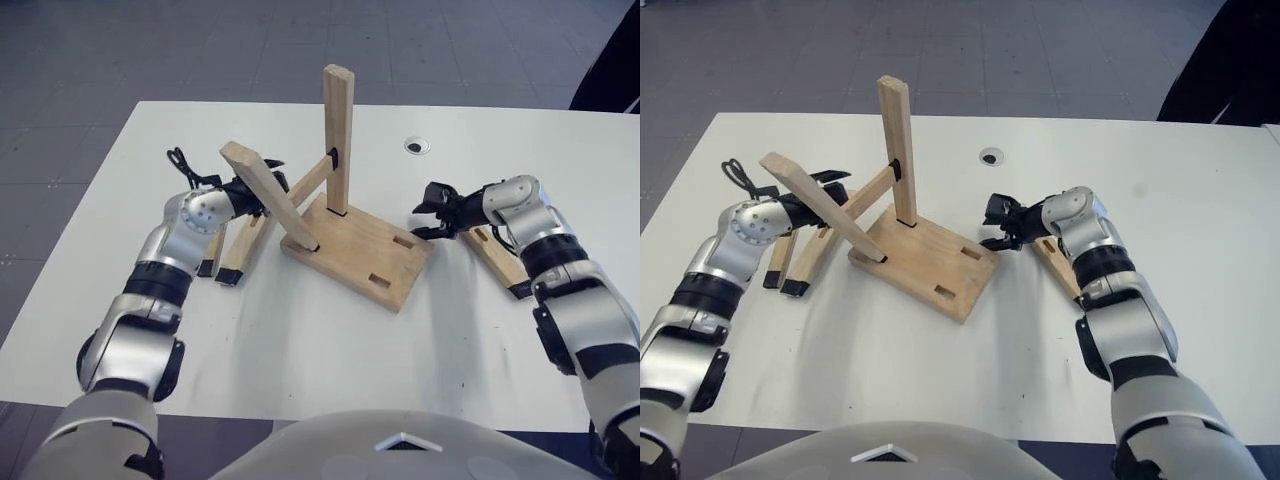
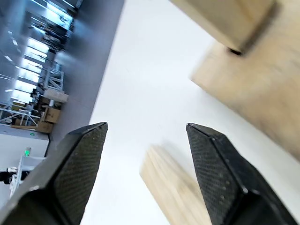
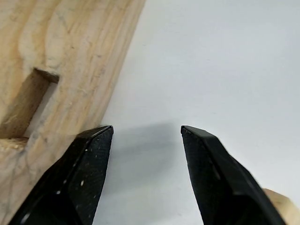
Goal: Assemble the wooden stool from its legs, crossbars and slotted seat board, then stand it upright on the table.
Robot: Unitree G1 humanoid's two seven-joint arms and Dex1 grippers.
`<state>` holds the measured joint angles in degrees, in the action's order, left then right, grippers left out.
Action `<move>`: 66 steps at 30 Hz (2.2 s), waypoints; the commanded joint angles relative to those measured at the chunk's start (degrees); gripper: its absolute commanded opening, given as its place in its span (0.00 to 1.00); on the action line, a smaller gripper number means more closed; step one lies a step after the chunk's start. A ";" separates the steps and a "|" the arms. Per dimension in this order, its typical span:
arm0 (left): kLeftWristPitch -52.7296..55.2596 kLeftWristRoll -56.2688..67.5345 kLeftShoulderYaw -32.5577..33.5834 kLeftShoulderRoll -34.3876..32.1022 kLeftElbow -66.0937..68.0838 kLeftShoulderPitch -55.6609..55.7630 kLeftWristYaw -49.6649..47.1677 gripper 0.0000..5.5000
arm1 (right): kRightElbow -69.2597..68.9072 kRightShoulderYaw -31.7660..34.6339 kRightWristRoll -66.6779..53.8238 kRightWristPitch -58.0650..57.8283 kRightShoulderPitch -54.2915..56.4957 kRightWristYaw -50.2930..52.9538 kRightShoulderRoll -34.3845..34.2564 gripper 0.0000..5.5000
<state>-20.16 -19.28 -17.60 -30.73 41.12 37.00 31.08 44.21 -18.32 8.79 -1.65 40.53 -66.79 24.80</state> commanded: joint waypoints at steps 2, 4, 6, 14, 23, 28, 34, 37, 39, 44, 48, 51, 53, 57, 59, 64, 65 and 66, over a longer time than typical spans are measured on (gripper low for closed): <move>-4.91 -3.12 -0.21 -2.82 8.47 5.99 -2.65 0.56 | -18.64 -0.20 -2.14 -12.00 -7.56 -1.85 1.93 0.49; -5.59 -6.60 -0.38 -8.12 8.05 5.02 -4.96 0.56 | -22.71 0.04 -2.55 -14.81 -9.10 -1.32 2.56 0.49; -4.66 -8.10 1.10 -14.15 4.19 1.39 -5.15 0.56 | -25.74 0.56 -3.06 -17.12 -10.14 -0.17 2.82 0.49; 23.81 19.57 6.21 -17.69 -46.50 -31.03 16.69 0.56 | -25.34 1.86 -4.06 -20.83 -6.31 6.15 -0.27 0.49; 30.36 7.08 2.75 -17.24 -47.38 -32.49 13.23 0.56 | -14.05 0.40 -3.30 -16.83 -0.44 10.81 -6.64 0.49; 29.22 5.37 1.06 -12.90 -43.44 -29.29 11.83 0.56 | -10.80 -0.51 -2.88 -15.27 -0.48 10.70 -7.66 0.49; 26.86 3.03 -1.13 -7.74 -35.84 -23.67 9.59 0.56 | -11.85 -0.15 -4.20 -16.44 -1.63 9.64 -6.86 0.49; 24.82 2.12 -1.65 -5.68 -30.75 -19.57 8.59 0.56 | -16.07 2.68 -6.61 -20.22 -3.55 8.79 -4.25 0.49; 23.35 1.62 -1.77 -3.95 -26.46 -16.06 7.55 0.56 | -20.41 4.13 -7.89 -23.01 -5.49 8.59 -2.51 0.49; 18.64 0.55 -2.21 1.56 -12.85 -6.34 3.50 0.56 | -32.24 6.40 -11.11 -30.93 -10.91 9.39 0.21 0.49; 13.66 -0.38 -3.05 5.69 -1.27 -0.10 0.53 0.56 | -36.78 7.87 -12.54 -34.30 -13.44 11.16 1.79 0.49; 10.09 -1.28 -3.15 7.49 6.35 2.42 -2.67 0.56 | -37.75 9.83 -12.92 -35.37 -13.40 13.74 3.13 0.49; 8.62 -1.20 -2.28 7.48 9.14 2.60 -4.80 0.56 | -37.27 10.89 -12.74 -35.19 -13.16 15.57 3.66 0.49; 11.41 7.04 6.32 5.13 1.15 -3.73 -4.79 0.56 | -40.29 13.39 -14.10 -37.56 -13.24 21.00 1.69 0.49; 20.72 18.40 16.75 6.01 -10.90 -8.19 -5.08 0.56 | -42.63 15.33 -14.81 -39.73 -14.12 25.16 -0.04 0.49; 45.35 41.03 34.43 6.93 -33.39 -4.79 -11.24 0.56 | -46.19 17.63 -15.32 -43.26 -18.82 33.87 -4.35 0.49; 49.05 43.33 36.24 6.55 -35.33 -2.28 -13.34 0.56 | -46.82 17.52 -15.32 -43.61 -19.33 34.84 -4.67 0.49; 51.84 45.09 37.50 6.38 -36.71 -0.29 -14.89 0.56 | -47.35 17.41 -15.39 -43.86 -19.66 35.58 -4.91 0.49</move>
<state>26.12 22.48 17.36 -23.59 7.59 32.25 19.09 -1.53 -1.17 -6.46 -44.33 21.23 -32.79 20.45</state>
